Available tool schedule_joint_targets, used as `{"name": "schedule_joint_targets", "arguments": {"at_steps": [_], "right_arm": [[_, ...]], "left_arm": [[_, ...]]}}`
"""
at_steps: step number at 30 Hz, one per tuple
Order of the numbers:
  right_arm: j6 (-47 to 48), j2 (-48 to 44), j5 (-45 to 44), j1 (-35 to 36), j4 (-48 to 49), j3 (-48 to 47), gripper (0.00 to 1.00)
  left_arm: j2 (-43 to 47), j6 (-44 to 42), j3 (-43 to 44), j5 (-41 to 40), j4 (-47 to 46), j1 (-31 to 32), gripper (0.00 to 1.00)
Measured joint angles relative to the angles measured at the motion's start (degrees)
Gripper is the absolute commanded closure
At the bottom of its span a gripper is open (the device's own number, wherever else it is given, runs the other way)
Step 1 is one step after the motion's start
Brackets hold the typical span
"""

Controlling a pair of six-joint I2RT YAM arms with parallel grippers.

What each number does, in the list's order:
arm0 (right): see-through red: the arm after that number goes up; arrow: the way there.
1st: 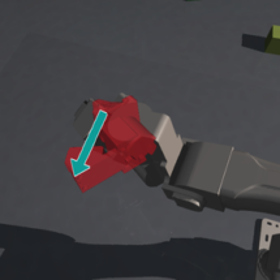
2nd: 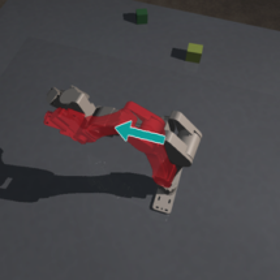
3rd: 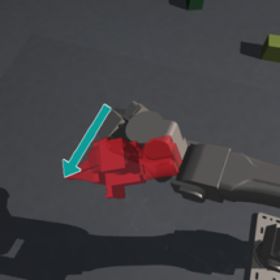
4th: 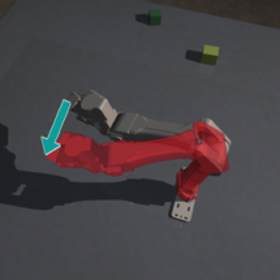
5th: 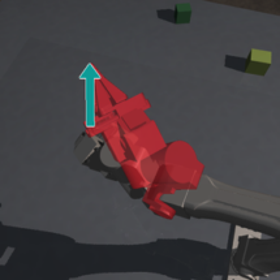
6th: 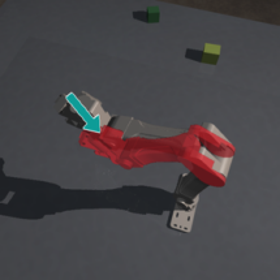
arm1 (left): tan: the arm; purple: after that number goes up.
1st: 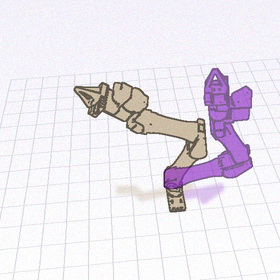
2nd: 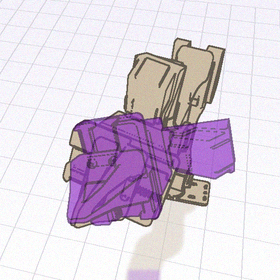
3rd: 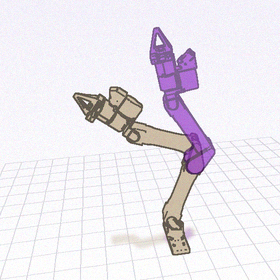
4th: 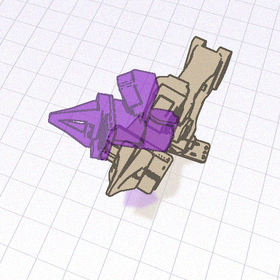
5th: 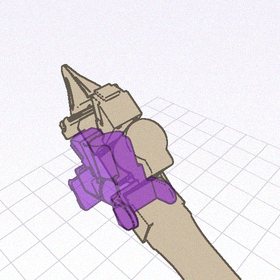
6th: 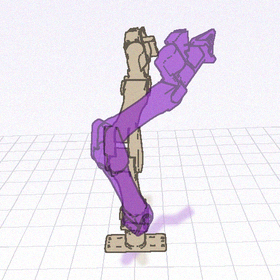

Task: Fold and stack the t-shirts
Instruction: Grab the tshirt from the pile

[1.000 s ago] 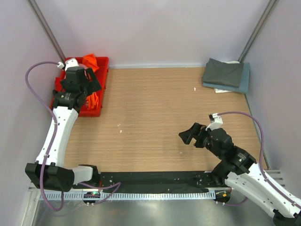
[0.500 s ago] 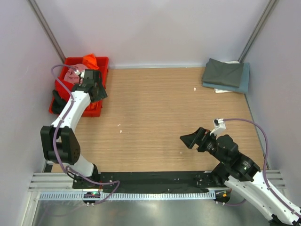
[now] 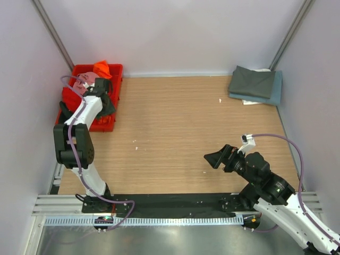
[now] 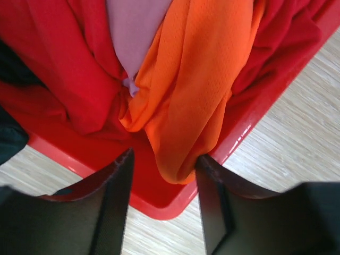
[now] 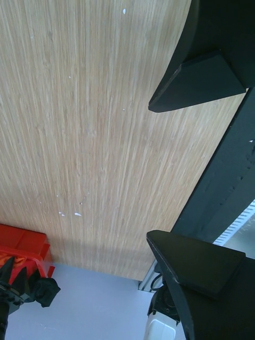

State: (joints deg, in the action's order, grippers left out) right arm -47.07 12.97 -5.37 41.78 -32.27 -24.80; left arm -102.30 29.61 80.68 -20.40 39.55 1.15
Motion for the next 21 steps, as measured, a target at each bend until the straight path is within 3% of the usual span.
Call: {"name": "schedule_joint_targets", "arguments": {"at_steps": [2, 6, 13, 16, 21], "right_arm": [[0.04, 0.0, 0.0, 0.0, 0.0, 0.0, 0.0], [0.17, 0.0, 0.04, 0.0, 0.02, 0.0, 0.0], [0.17, 0.0, 0.13, 0.0, -0.2, 0.0, 0.0], [0.17, 0.02, 0.04, 0.0, -0.31, -0.02, 0.0], [0.24, 0.17, -1.64, 0.0, -0.76, -1.05, 0.0]], "left_arm": [[-0.81, 0.0, 0.5, 0.59, -0.04, -0.59, 0.55], [-2.78, 0.24, 2.86, 1.73, -0.24, -0.83, 1.0], [-3.06, -0.13, 10.88, 2.51, 2.78, -0.74, 1.0], [-2.95, 0.33, 24.96, 3.82, 7.85, -0.44, 1.0], [-1.97, 1.92, 57.2, 10.27, 9.31, 2.08, 1.0]]}}
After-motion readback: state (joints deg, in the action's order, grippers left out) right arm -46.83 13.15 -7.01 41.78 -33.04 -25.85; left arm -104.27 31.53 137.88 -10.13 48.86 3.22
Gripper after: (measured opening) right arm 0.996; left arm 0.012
